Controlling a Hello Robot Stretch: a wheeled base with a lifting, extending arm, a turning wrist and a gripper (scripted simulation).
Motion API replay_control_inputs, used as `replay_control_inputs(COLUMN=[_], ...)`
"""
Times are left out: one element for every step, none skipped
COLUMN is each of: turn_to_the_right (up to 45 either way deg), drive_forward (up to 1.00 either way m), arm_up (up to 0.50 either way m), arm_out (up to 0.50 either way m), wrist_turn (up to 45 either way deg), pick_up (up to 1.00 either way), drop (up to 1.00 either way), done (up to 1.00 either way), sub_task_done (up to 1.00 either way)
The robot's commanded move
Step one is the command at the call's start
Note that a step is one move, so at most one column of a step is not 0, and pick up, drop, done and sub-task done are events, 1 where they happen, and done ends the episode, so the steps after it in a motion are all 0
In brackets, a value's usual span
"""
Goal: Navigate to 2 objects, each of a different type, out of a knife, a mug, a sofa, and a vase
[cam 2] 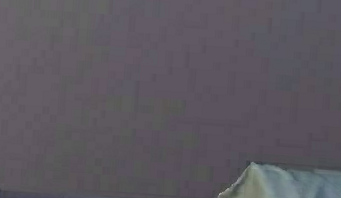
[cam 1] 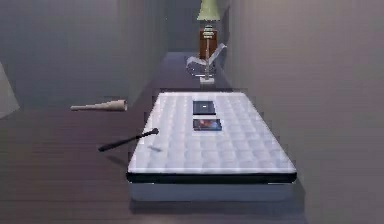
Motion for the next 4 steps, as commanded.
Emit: replay_control_inputs(turn_to_the_right=[-45.0, 0.0, -9.0, 0.0], drive_forward=[0.0, 1.0, 0.0, 1.0], arm_up=[0.0, 0.0, 0.0, 0.0], arm_out=[0.0, 0.0, 0.0, 0.0], wrist_turn=[0.0, 0.0, 0.0, 0.0], pick_up=[0.0, 0.0, 0.0, 0.0], drop=[0.0, 0.0, 0.0, 0.0], done=[0.0, 0.0, 0.0, 0.0], sub_task_done=[0.0, 0.0, 0.0, 0.0])
